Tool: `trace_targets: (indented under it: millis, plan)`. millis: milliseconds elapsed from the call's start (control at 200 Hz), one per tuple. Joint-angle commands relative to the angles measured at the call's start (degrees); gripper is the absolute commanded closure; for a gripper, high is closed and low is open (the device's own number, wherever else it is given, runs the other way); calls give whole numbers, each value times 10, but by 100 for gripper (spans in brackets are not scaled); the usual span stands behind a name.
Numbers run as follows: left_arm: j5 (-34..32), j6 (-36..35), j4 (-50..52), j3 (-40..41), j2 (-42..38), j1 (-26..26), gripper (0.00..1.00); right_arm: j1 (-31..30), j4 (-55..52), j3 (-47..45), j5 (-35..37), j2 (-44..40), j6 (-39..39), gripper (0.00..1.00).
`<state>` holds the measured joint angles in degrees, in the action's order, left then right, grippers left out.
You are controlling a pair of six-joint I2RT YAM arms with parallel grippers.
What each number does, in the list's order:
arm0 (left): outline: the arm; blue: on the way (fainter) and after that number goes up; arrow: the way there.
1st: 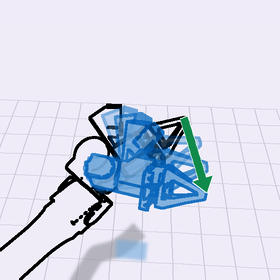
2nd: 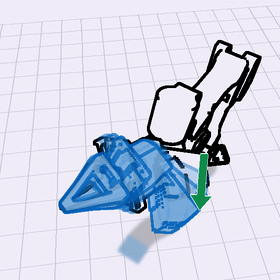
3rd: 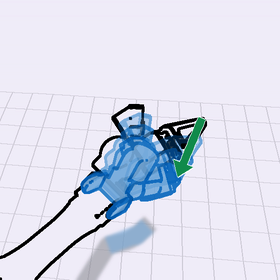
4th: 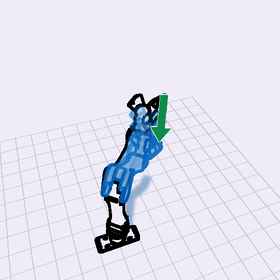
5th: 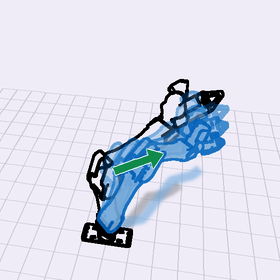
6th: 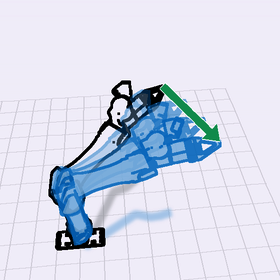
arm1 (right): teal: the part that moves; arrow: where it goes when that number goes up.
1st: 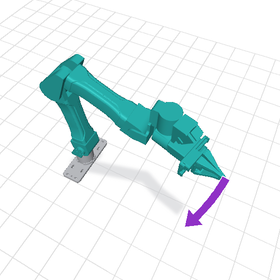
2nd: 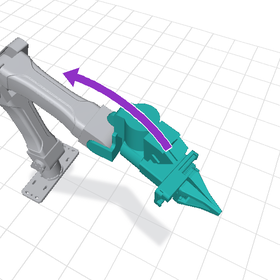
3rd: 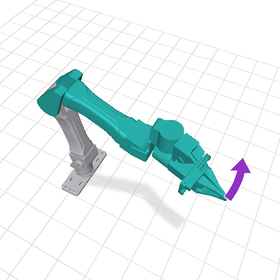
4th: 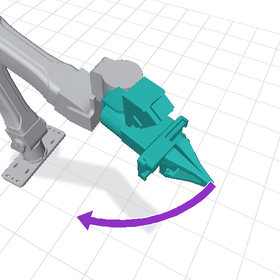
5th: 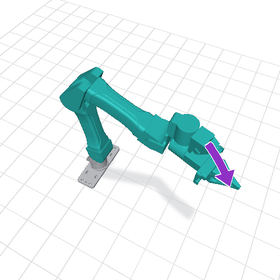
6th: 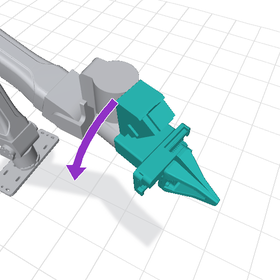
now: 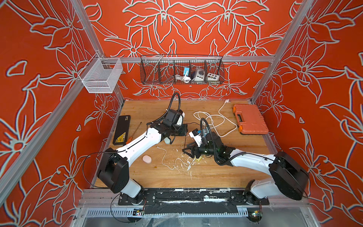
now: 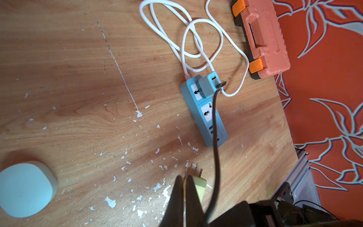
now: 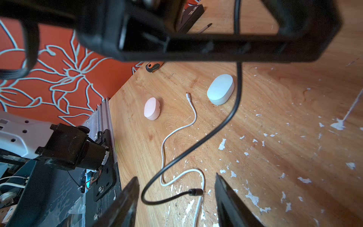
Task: Charge the bluetooth headset
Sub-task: Adjust the charging cable.
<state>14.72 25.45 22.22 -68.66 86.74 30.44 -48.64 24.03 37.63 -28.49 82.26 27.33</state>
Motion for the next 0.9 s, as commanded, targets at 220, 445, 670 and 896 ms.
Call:
trace_targets:
  millis: [220, 445, 670, 896]
  plan:
    - [8, 9, 1, -9, -17, 1, 100, -12, 20, 19, -12, 19, 10, 66]
    - [10, 10, -1, -7, -19, -4, 100, -16, 9, 8, -3, 8, 3, 83]
    - [8, 4, 4, 1, -46, -13, 72, -16, -17, 17, 3, -12, -7, 96]
    - [2, -1, 12, 49, -134, -35, 41, -12, -47, 41, -4, -26, 9, 97]
